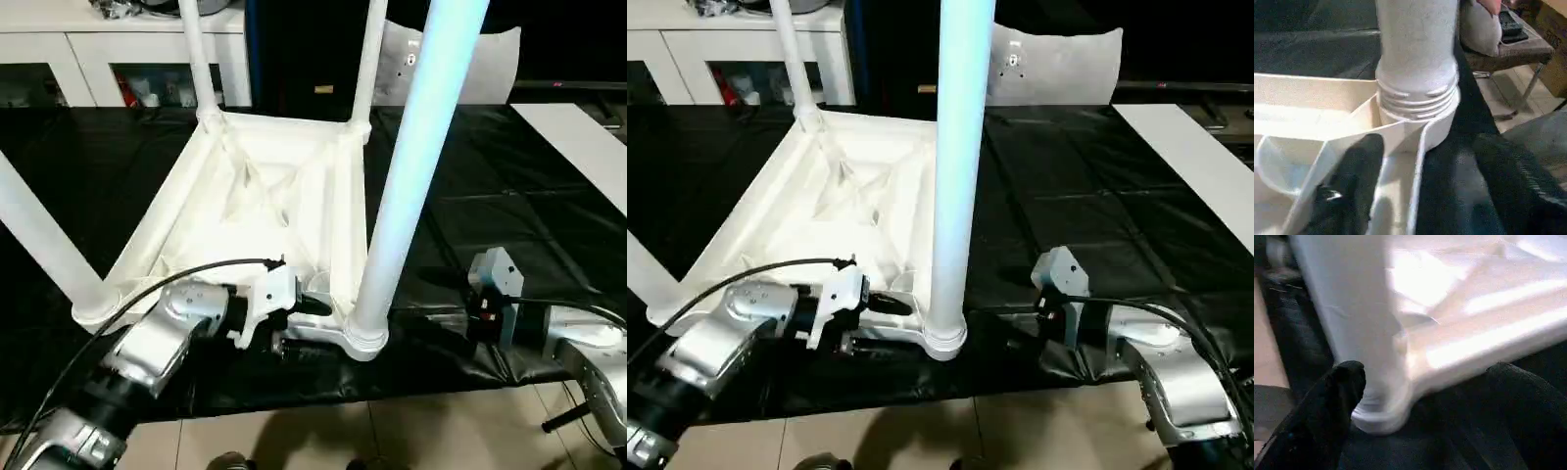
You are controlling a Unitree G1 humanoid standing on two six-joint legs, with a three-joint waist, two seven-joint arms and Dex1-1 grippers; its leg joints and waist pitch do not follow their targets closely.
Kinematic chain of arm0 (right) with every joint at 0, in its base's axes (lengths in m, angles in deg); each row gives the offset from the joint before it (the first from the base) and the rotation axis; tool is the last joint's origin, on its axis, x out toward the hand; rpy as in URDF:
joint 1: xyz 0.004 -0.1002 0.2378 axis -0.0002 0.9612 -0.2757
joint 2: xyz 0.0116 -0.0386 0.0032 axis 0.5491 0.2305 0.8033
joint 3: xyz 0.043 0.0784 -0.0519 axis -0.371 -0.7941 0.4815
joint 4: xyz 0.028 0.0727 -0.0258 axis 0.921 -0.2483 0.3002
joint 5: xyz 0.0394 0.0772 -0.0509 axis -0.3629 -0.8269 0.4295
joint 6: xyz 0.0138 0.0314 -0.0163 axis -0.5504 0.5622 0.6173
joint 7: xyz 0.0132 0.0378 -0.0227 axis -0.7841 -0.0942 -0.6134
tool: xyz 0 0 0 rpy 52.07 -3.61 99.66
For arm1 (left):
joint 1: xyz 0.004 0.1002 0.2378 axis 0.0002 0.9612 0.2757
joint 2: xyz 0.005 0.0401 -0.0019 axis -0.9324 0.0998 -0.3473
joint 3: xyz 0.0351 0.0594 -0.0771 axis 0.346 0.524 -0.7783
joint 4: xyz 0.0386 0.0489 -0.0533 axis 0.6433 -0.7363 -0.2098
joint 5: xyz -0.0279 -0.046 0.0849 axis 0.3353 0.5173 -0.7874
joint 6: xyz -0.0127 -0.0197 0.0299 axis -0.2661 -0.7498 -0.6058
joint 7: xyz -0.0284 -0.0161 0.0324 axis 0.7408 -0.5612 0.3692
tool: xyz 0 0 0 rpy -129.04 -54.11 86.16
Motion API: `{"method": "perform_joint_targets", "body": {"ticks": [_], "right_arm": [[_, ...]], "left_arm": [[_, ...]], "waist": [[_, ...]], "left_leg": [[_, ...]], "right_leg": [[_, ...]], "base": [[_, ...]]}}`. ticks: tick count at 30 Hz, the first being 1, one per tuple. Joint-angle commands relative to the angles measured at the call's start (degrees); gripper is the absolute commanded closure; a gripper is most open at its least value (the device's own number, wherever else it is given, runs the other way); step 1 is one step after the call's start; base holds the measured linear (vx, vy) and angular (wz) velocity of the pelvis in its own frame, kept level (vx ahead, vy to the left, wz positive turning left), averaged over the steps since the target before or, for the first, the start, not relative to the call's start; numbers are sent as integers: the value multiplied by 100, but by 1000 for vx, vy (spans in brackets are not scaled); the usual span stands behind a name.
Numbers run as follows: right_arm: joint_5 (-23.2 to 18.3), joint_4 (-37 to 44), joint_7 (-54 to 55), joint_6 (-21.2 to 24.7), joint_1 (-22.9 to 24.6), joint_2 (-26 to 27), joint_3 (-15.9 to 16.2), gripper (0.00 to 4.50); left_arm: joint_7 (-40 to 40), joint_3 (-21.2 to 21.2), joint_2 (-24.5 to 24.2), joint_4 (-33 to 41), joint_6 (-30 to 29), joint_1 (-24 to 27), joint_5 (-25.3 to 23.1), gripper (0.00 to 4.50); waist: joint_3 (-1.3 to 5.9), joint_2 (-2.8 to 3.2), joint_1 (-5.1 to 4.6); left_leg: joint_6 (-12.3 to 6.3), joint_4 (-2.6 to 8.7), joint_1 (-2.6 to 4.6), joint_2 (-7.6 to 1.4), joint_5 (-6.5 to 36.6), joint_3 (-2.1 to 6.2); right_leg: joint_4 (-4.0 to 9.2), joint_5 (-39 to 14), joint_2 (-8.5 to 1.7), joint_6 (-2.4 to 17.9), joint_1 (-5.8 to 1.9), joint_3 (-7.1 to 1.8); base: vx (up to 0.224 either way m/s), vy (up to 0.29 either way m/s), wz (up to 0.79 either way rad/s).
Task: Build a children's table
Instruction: Rotate table base, then rotate leg to tighten
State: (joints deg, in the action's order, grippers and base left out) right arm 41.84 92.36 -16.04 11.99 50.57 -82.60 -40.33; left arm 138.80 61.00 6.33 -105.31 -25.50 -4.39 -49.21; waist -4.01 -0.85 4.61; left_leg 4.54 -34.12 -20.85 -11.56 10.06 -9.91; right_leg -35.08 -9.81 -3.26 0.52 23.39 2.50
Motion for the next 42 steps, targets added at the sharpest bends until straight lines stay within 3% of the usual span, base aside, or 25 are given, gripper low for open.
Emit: {"method": "perform_joint_targets", "body": {"ticks": [1,2,11,18,22,23,26,28,31,33,37,38,41,42], "right_arm": [[-135,163,-103,119,5,-74,44,0],[-220,243,-194,184,-43,-67,83,0],[-223,229,-379,310,-280,-85,254,0],[-95,-56,-464,251,-512,19,469,0],[-35,-182,-528,218,-635,72,555,0],[-27,-235,-571,214,-677,72,593,30],[-41,-299,-628,230,-722,68,633,40],[-25,-427,-716,198,-784,59,702,74],[-20,-506,-806,189,-823,54,738,85],[-23,-631,-890,179,-911,72,770,118],[-36,-752,-1028,195,-1013,74,846,127],[-22,-850,-1087,179,-1082,90,884,156],[-1,-1036,-1146,156,-1200,166,929,169],[4,-1073,-1151,150,-1223,186,938,195]], "left_arm": [[113,37,14,-171,130,-139,-122,132],[275,63,21,-442,203,-291,-189,149],[510,114,-36,-931,445,-529,-356,213],[641,91,49,-1157,574,-623,-414,283],[696,115,60,-1209,599,-651,-443,311],[716,119,64,-1232,615,-659,-447,326],[761,126,66,-1255,621,-667,-445,345],[831,117,70,-1278,621,-669,-456,368],[870,118,64,-1288,623,-670,-471,380],[911,120,60,-1295,622,-670,-492,414],[938,116,66,-1318,639,-674,-508,422],[955,118,68,-1327,645,-679,-516,445],[998,114,74,-1320,628,-673,-516,450],[1009,114,78,-1313,618,-670,-511,450]], "waist": [[398,-21,36],[409,-4,58],[426,7,97],[404,-2,87],[403,-7,87],[406,-14,85],[408,-14,89],[408,-16,82],[403,-17,86],[405,-15,82],[402,-18,79],[402,-14,84],[402,-21,80],[404,-21,76]], "left_leg": [[-191,387,49,-111,1501,31],[-180,383,77,-117,1510,32],[-126,387,52,-125,1416,39],[-97,390,72,-126,1523,37],[-99,393,71,-130,1496,40],[-96,392,62,-126,1480,40],[-106,392,71,-130,1479,39],[-111,392,63,-128,1447,38],[-113,393,71,-132,1483,36],[-118,395,70,-133,1468,37],[-116,391,72,-130,1482,36],[-118,391,77,-134,1486,37],[-115,390,77,-131,1479,35],[-115,394,67,-133,1444,37]], "right_leg": [[556,-2461,-381,682,-260,-205],[554,-2452,-387,697,-246,-205],[493,-2003,-405,893,-287,-210],[529,-2333,-420,856,-265,-205],[514,-2244,-417,873,-270,-206],[512,-2237,-420,876,-283,-206],[508,-2226,-422,887,-281,-208],[499,-2158,-418,915,-286,-208],[504,-2188,-419,924,-285,-208],[498,-2137,-417,953,-286,-207],[504,-2225,-421,940,-288,-206],[505,-2234,-422,936,-286,-208],[504,-2236,-425,962,-283,-207],[494,-2157,-419,981,-290,-206]], "base": [[0,0,0],[0,0,0],[0,0,0],[0,0,0],[0,0,0],[0,0,0],[0,0,0],[0,0,0],[0,0,0],[0,0,0],[0,0,0],[0,0,0],[0,0,0],[0,0,0]]}}
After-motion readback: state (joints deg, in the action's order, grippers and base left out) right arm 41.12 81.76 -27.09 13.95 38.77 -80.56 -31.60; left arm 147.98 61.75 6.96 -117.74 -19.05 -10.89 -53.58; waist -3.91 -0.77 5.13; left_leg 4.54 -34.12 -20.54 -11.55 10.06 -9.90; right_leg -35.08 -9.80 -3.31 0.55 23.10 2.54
